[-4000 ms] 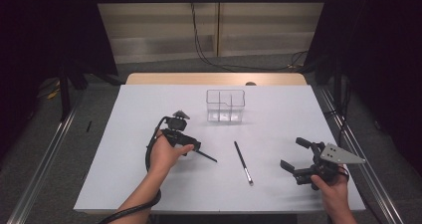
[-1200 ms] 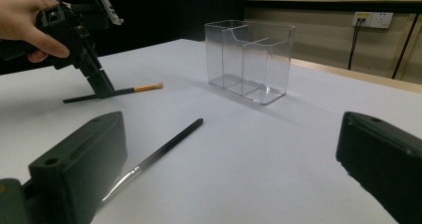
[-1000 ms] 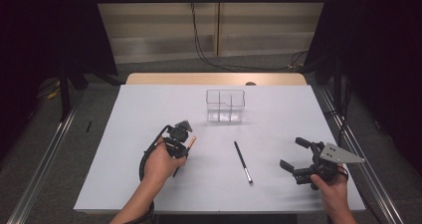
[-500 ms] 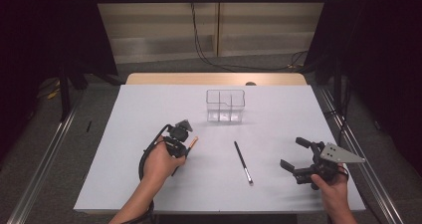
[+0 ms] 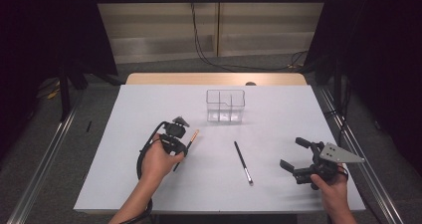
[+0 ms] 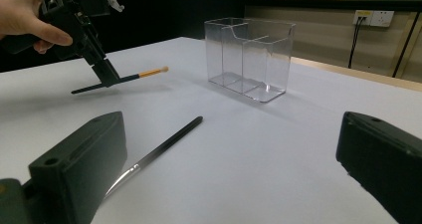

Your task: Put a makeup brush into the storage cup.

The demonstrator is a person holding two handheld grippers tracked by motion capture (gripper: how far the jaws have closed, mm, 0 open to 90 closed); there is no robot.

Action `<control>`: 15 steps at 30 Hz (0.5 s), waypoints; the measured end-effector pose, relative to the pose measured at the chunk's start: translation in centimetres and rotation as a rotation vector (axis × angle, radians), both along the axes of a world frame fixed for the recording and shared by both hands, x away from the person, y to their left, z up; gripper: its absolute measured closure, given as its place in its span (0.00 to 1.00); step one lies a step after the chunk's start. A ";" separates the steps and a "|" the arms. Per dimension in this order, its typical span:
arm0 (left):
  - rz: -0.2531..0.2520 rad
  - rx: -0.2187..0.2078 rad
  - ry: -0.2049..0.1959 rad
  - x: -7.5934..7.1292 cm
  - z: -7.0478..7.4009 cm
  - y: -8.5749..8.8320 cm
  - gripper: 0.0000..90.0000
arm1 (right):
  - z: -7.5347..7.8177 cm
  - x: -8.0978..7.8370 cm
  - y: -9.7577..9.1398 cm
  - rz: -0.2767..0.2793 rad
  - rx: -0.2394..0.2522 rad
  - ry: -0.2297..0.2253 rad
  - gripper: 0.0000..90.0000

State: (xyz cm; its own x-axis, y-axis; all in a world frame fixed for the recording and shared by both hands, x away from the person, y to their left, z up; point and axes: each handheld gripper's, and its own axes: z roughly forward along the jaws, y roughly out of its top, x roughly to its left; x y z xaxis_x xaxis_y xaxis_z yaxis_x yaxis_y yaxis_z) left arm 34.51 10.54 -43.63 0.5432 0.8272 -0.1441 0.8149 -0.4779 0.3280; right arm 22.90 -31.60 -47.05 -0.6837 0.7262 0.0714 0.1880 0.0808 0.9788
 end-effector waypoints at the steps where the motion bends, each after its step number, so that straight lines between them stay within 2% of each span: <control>1: 0.002 -0.019 -0.011 0.0 0.1 0.1 0.93 | 0.0 0.0 0.0 0.000 0.000 0.000 0.00; 3: 0.012 -0.056 -0.018 0.0 0.1 0.2 0.93 | 0.0 0.0 0.0 -0.001 0.000 0.002 0.00; 4: -0.003 -0.063 -0.031 0.1 0.2 0.4 0.93 | 0.0 0.0 0.0 -0.002 0.000 0.003 0.00; 5: 0.012 -0.096 -0.037 0.0 0.2 0.6 0.93 | 0.0 0.0 0.0 -0.002 -0.001 0.004 0.00; 7: 0.014 -0.108 -0.049 0.0 0.3 0.7 0.93 | 0.0 0.0 0.0 0.001 -0.002 0.004 0.00; 8: 0.019 -0.137 -0.070 0.0 0.4 0.9 0.93 | -0.1 0.1 0.0 0.000 -0.003 0.003 0.00; 9: 0.019 -0.137 -0.070 0.0 0.4 0.9 0.93 | -0.1 0.1 0.1 0.001 -0.004 0.004 0.00; 10: 0.022 -0.144 -0.086 0.0 0.5 0.9 0.93 | -0.1 0.1 0.1 0.001 -0.006 0.005 0.00; 11: 0.023 -0.172 -0.122 0.0 0.7 1.2 0.93 | -0.1 0.1 0.1 0.000 -0.006 0.005 0.00; 12: 0.023 -0.172 -0.122 0.0 0.7 1.2 0.93 | -0.1 0.1 0.1 0.000 -0.006 0.005 0.00; 14: 0.035 -0.218 -0.140 -0.1 0.7 1.4 0.93 | -0.1 0.1 0.0 0.002 -0.006 0.001 0.00; 15: 0.038 -0.232 -0.162 -0.2 0.7 1.4 0.93 | -0.1 0.1 0.0 0.002 -0.006 0.001 0.00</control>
